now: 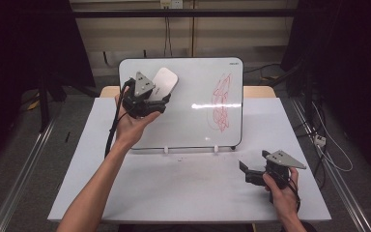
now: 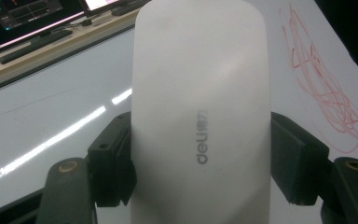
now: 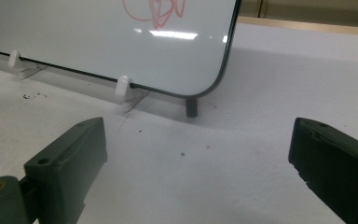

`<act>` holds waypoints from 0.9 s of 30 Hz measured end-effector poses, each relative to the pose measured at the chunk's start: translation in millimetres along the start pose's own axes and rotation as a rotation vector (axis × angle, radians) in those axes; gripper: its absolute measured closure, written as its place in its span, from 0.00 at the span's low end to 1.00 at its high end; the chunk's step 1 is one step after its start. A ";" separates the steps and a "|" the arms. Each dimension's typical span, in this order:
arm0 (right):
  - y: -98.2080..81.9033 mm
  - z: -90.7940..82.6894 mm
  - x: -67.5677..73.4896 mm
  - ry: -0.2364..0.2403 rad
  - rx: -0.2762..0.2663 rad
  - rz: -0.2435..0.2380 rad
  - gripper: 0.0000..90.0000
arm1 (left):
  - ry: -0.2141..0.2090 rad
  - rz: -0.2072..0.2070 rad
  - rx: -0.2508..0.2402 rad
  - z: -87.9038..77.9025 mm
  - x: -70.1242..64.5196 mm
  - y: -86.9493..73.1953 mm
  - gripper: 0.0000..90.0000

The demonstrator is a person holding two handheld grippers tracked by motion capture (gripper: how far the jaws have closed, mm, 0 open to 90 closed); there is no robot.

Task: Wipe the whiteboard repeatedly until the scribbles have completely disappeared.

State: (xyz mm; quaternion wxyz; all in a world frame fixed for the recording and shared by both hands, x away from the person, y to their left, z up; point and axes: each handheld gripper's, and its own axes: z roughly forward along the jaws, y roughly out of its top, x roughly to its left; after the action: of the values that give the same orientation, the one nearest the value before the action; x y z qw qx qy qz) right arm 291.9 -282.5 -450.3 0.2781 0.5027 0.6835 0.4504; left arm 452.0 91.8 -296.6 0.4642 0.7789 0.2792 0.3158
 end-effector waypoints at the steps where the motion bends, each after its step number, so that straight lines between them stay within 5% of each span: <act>1: 0.0 0.0 -0.2 0.002 0.000 0.001 0.05 | -0.004 -0.004 -0.002 0.8 -1.5 1.1 0.35; 27: -3.4 -1.1 -10.2 0.017 -0.006 0.029 0.05 | -0.058 0.115 0.017 67.9 -51.6 47.2 0.35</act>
State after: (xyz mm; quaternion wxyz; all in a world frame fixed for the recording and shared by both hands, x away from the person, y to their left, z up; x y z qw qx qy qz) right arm 293.0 -292.8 -453.6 0.2672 0.5077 0.6770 0.4610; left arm 476.4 -2.4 -291.3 0.4465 0.8065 0.2230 0.3169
